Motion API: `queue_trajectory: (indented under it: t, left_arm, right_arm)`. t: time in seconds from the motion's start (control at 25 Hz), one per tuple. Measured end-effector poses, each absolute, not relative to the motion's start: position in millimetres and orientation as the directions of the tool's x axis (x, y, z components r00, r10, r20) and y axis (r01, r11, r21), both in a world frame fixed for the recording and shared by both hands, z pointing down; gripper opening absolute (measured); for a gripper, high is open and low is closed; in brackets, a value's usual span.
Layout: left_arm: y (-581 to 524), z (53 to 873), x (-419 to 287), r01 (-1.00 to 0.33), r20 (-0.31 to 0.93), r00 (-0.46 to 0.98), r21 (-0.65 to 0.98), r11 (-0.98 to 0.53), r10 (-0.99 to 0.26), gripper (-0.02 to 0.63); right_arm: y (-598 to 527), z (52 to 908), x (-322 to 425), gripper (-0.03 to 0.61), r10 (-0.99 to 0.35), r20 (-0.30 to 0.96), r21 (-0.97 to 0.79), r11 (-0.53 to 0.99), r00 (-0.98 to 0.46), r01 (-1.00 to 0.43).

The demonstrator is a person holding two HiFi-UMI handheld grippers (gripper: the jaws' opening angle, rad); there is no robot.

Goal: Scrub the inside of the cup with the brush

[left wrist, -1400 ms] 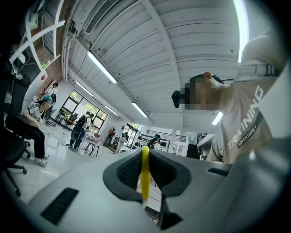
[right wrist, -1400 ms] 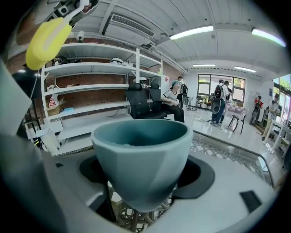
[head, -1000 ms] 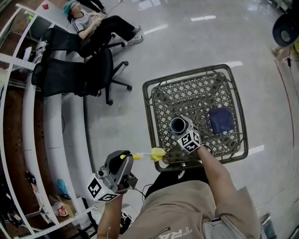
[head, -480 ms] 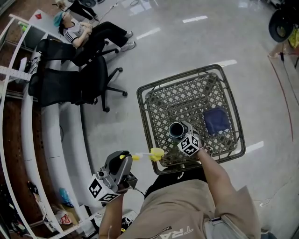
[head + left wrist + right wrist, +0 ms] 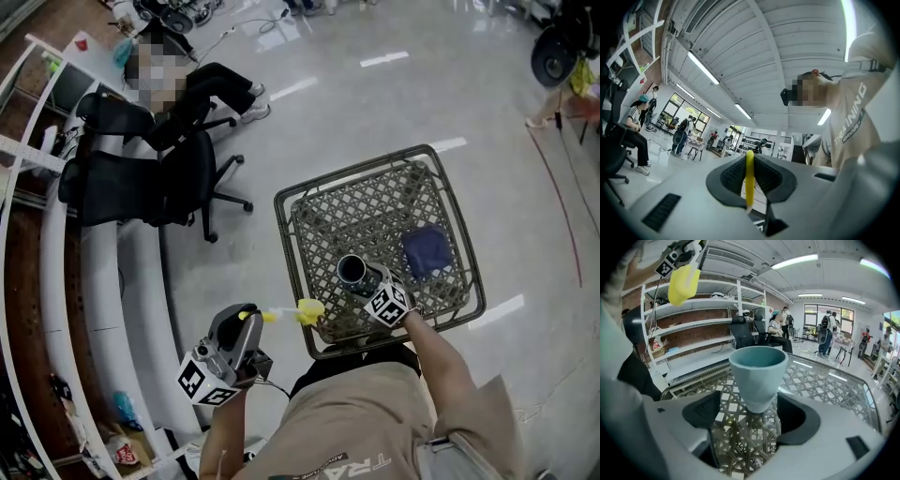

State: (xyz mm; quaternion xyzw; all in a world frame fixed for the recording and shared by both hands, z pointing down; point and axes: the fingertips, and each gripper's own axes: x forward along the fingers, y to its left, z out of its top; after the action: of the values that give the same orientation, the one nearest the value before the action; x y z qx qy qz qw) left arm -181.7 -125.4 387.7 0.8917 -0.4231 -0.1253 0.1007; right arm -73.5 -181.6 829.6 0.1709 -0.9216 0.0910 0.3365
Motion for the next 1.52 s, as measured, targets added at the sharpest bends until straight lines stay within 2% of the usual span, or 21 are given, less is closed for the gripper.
queue_trajectory:
  t: [0.2,0.32,0.44,0.48,0.64,0.76,0.96,1.24,1.52]
  left_arm:
    - [-112,388,-182,-0.713,-0.158,0.627,0.279,-0.643,-0.763,0.051]
    - [-111,382,-186,-0.710,-0.187,0.624,0.271,-0.651,-0.759,0.051]
    - [-108,377,-195,-0.707,-0.215,0.620,0.263,-0.657,-0.754,0.051]
    - [-106,378,-198,-0.706,-0.219,0.621,0.263,-0.658,-0.753,0.052]
    - [-103,379,-204,-0.696,-0.236,0.625,0.264,-0.668,-0.744,0.052]
    - [-109,378,-202,-0.687,-0.264,0.627,0.258,-0.679,-0.733,0.052]
    - [-108,371,-209,-0.692,-0.279,0.632,0.216,-0.689,-0.723,0.052]
    - [-112,371,-217,-0.701,-0.235,0.643,0.202,-0.684,-0.728,0.051]
    - [-120,375,-212,-0.740,-0.191,0.634,0.131,-0.660,-0.749,0.051]
  right_arm:
    - [-159,812,-45,0.394,-0.264,0.672,-0.053,0.915,-0.692,-0.400]
    - [-153,775,-33,0.387,-0.287,0.632,-0.058,0.909,-0.720,-0.413]
    - [-150,719,-29,0.271,-0.359,0.542,-0.049,0.889,-0.760,-0.455]
    - [-147,700,-30,0.252,-0.384,0.506,-0.045,0.882,-0.772,-0.468]
    - [-148,611,-34,0.108,-0.477,0.323,-0.019,0.860,-0.817,-0.510]
    - [-157,545,-33,0.038,-0.503,0.188,0.001,0.859,-0.843,-0.512]
    - [-156,467,-48,0.017,-0.439,0.104,0.011,0.898,-0.892,-0.440]
    - [-141,403,-85,0.017,-0.278,0.099,0.158,0.952,-0.955,-0.261]
    - [-141,383,-102,0.017,-0.306,0.117,0.204,0.938,-0.945,-0.279]
